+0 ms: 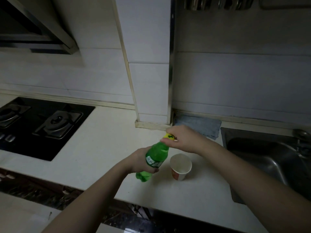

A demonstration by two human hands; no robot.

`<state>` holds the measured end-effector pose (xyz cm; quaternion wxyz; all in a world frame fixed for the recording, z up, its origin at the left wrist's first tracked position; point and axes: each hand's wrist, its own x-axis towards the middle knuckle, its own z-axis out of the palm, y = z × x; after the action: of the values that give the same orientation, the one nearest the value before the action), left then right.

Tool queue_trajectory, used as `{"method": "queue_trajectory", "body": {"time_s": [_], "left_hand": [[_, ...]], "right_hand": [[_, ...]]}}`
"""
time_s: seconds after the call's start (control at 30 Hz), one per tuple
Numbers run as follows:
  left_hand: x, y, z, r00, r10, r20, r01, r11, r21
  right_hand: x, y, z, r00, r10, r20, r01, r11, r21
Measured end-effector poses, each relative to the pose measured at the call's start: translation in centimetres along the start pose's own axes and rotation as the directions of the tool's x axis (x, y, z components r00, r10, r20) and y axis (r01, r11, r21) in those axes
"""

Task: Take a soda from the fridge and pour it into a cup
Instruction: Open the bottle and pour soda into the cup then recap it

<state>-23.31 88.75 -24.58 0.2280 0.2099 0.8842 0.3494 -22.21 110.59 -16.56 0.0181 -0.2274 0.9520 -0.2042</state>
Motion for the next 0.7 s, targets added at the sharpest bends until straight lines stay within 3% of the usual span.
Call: {"method": "queue_trajectory", "body": {"time_s": [0.13,0.23,0.33,0.5,0.6,0.7], "left_hand": [[0.1,-0.8,-0.7,0.998,0.027,-0.059,-0.025,0.999,0.028],[0.4,-0.9,-0.6,0.988,0.004,-0.156,0.005,0.998,0.057],[0.6,-0.6,-0.4,0.97,0.006,-0.242,0.037,0.984,0.172],[1.0,-0.4,0.1,0.943,0.084,-0.321,0.022,0.949,0.313],[1.1,-0.5,0.1,0.943,0.104,-0.316,0.004,0.946,0.324],[1.4,-0.8,0.3,0.955,0.11,-0.276,-0.027,0.957,0.288]], "right_hand": [[-0.2,-0.3,-0.4,0.998,-0.047,0.042,0.049,0.998,-0.04],[-0.2,-0.6,0.1,0.985,0.136,-0.102,-0.143,0.988,-0.065],[0.2,-1.4,0.5,0.911,0.351,-0.217,-0.37,0.927,-0.053],[0.2,-2.5,1.0,0.799,0.552,-0.236,-0.585,0.804,-0.1],[0.1,-2.9,1.3,0.74,0.619,-0.263,-0.647,0.762,-0.026],[0.2,-3.0,1.3,0.758,0.592,-0.274,-0.605,0.795,0.047]]}}
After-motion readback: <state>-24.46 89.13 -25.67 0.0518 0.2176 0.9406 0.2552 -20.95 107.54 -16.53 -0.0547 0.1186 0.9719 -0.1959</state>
